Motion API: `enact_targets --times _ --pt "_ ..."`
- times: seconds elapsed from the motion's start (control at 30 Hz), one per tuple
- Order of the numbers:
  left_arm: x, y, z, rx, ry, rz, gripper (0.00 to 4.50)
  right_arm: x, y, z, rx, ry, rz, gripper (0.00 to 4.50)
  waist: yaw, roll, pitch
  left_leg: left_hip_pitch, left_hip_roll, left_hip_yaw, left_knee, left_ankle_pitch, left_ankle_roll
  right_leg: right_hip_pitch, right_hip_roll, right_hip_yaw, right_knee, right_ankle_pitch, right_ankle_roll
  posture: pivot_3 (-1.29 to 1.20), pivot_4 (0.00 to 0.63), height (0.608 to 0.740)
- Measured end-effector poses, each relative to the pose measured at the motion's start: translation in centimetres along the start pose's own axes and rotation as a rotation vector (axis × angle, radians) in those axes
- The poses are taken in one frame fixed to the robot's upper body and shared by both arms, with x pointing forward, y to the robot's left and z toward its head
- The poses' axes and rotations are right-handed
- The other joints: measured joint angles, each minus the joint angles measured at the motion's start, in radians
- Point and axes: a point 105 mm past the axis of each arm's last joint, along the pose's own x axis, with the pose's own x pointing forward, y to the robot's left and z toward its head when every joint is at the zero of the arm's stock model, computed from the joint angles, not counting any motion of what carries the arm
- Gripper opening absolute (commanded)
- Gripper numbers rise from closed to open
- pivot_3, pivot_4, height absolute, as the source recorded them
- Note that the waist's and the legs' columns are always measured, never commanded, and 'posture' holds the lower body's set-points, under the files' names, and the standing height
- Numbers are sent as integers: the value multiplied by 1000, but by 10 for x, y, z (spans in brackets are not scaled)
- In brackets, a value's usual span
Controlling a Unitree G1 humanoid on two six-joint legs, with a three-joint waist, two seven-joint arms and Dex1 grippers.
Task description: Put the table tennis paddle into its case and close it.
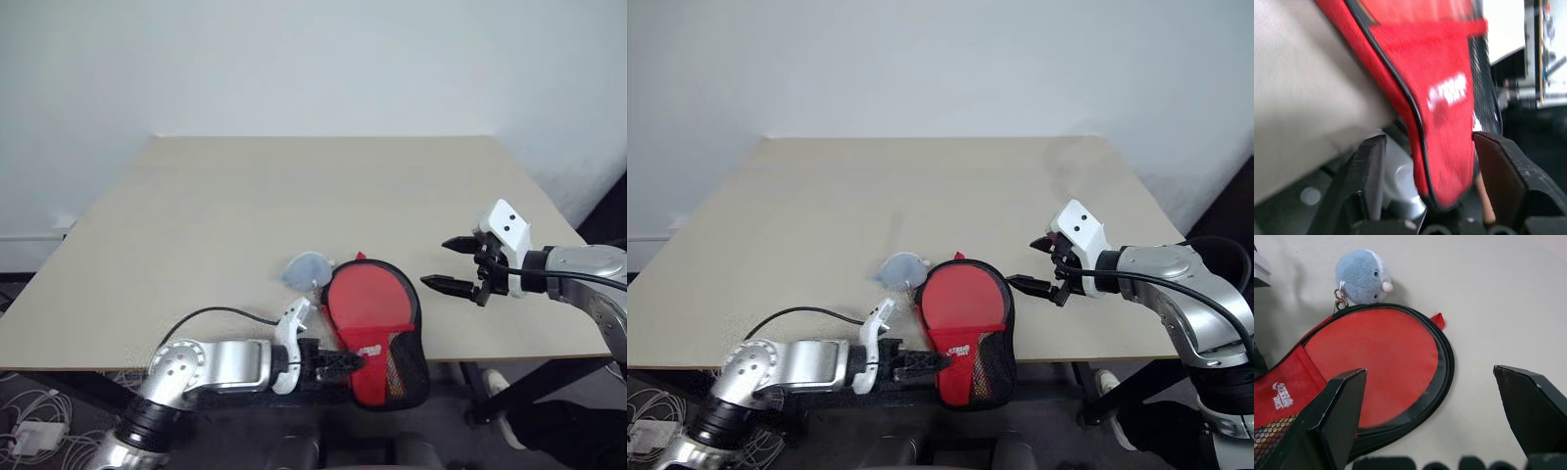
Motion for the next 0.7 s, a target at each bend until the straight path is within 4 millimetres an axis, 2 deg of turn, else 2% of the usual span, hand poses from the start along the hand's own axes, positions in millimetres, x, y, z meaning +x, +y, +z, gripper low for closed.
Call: enact_targets --times 0.13,0.27,0.37,0.47,0.57,0.6,0.7 --pt "-29 -7 2 154 59 11 2717 2 -2 2 1 -3 6 4500 2 4 3 0 0 3 0 0 0 0 -1 0 0 0 0 0 0 698" --pt "-34 -31 14 385 18 -45 2717 7 -5 12 -23 -31 11 4500 1 5 4 0 0 6 0 0 0 1 -1 1 -1 0 0 0 0 698" --pt "-25 -46 26 515 -56 -99 2138 12 -10 10 -10 -28 11 4500 2 5 4 0 0 8 -1 0 0 1 -1 2 -1 0 0 0 0 698" --pt "-2 -49 45 618 -162 -77 1132 26 -15 18 -16 -46 16 4500 1 4 4 0 1 11 0 1 1 3 0 4 -1 2 -1 0 0 698" --pt "15 -50 47 706 -186 -69 187 38 -19 25 -17 -62 19 4500 -1 3 5 0 1 12 0 4 5 2 1 5 -1 2 -1 0 0 698" --pt "19 -50 48 725 -197 -72 57 42 -20 27 -13 -66 17 4500 -1 3 5 0 1 13 0 4 6 1 1 6 -1 2 -1 0 0 698" --pt "35 -52 55 786 -239 -89 57 64 -24 41 -6 -94 26 4500 -2 3 5 1 2 13 0 4 6 1 2 6 -1 4 -2 0 0 698"
